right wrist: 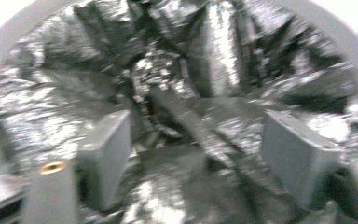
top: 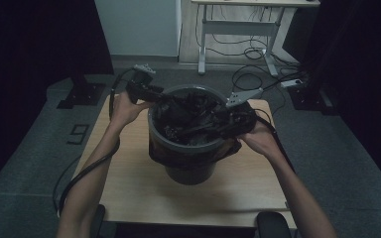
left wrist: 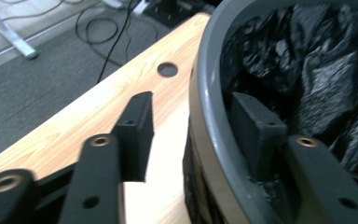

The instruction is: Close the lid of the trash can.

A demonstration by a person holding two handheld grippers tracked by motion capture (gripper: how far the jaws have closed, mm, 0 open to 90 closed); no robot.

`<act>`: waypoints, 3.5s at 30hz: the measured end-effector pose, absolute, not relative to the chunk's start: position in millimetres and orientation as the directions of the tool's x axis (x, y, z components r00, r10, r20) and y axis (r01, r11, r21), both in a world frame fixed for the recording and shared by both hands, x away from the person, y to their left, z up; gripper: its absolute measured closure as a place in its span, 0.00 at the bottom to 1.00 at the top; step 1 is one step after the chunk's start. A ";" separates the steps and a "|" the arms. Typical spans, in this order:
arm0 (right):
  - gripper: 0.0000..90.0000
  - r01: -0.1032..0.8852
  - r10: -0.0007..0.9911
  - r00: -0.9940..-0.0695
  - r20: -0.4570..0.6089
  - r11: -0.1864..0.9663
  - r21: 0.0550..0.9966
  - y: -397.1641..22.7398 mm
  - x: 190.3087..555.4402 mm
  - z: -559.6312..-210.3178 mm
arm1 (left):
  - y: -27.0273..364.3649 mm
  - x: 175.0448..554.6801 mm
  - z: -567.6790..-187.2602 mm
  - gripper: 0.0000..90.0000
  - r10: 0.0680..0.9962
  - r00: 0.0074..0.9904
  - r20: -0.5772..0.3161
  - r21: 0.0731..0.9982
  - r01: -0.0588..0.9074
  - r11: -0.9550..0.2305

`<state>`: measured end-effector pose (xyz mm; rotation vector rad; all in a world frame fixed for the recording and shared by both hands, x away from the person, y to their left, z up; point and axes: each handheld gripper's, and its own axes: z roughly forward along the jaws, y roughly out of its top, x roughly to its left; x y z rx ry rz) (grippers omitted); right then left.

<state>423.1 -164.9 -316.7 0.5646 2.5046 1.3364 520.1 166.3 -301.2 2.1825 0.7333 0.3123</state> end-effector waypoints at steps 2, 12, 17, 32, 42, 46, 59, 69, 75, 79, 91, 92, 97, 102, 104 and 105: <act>0.24 0.233 0.456 -0.890 -0.020 0.490 0.840 -168.9 429.4 -313.9 | 166.1 521.1 -300.0 0.44 0.591 0.807 -0.009 0.752 0.395 -0.528; 0.13 0.288 0.506 -0.862 -0.009 0.505 0.813 -175.1 438.8 -292.1 | 172.4 508.6 -291.7 0.15 0.560 0.828 -0.035 0.805 0.356 -0.475; 0.13 0.295 0.518 -0.855 -0.008 0.499 0.815 -180.7 438.9 -286.7 | 173.4 500.6 -287.3 0.11 0.555 0.832 -0.021 0.804 0.344 -0.485; 0.13 0.305 0.547 -0.837 -0.017 0.491 0.816 -207.4 429.9 -280.8 | 201.6 476.3 -278.2 0.00 0.581 0.814 0.012 0.827 0.318 -0.464; 0.13 0.301 0.564 -0.825 -0.014 0.461 0.835 -228.2 423.2 -284.0 | 234.9 465.5 -288.9 0.00 0.617 0.787 -0.025 0.835 0.356 -0.420; 0.13 0.304 0.573 -0.820 -0.007 0.445 0.842 -236.7 420.5 -288.4 | 247.8 461.6 -294.9 0.00 0.629 0.776 -0.055 0.841 0.376 -0.389; 0.14 0.320 0.600 -0.800 0.006 0.418 0.850 -256.5 413.5 -315.3 | 270.2 449.5 -326.0 0.00 0.628 0.776 -0.062 0.835 0.386 -0.394; 0.14 0.322 0.608 -0.794 -0.001 0.421 0.848 -257.8 411.4 -343.1 | 273.3 443.0 -359.8 0.00 0.626 0.775 -0.088 0.818 0.415 -0.399; 0.14 0.324 0.615 -0.788 -0.011 0.430 0.842 -256.6 410.9 -360.4 | 274.7 440.6 -380.1 0.00 0.621 0.775 -0.118 0.818 0.431 -0.382; 0.13 0.337 0.623 -0.782 -0.007 0.432 0.837 -257.1 411.0 -373.9 | 276.1 438.4 -394.3 0.00 0.624 0.772 -0.120 0.813 0.437 -0.385; 0.13 0.372 0.639 -0.769 0.028 0.412 0.832 -260.0 409.9 -407.7 | 276.7 432.1 -426.8 0.00 0.631 0.765 -0.130 0.806 0.453 -0.382; 0.13 0.371 0.639 -0.769 0.024 0.416 0.830 -259.6 409.5 -410.5 | 276.4 431.5 -429.2 0.00 0.632 0.765 -0.127 0.804 0.452 -0.385; 0.13 0.378 0.638 -0.769 0.022 0.428 0.821 -257.8 407.2 -425.3 | 275.4 429.2 -440.4 0.00 0.636 0.762 -0.120 0.802 0.452 -0.390; 0.13 0.389 0.634 -0.773 0.025 0.441 0.809 -256.0 405.9 -439.3 | 274.1 427.5 -451.6 0.00 0.640 0.759 -0.120 0.801 0.455 -0.390; 0.13 0.392 0.635 -0.772 0.030 0.439 0.809 -254.8 405.2 -445.3 | 273.1 426.9 -456.3 0.00 0.639 0.760 -0.119 0.800 0.454 -0.391; 0.13 0.393 0.634 -0.773 0.032 0.439 0.808 -254.1 404.7 -448.3 | 272.4 426.6 -458.8 0.00 0.639 0.760 -0.117 0.800 0.454 -0.393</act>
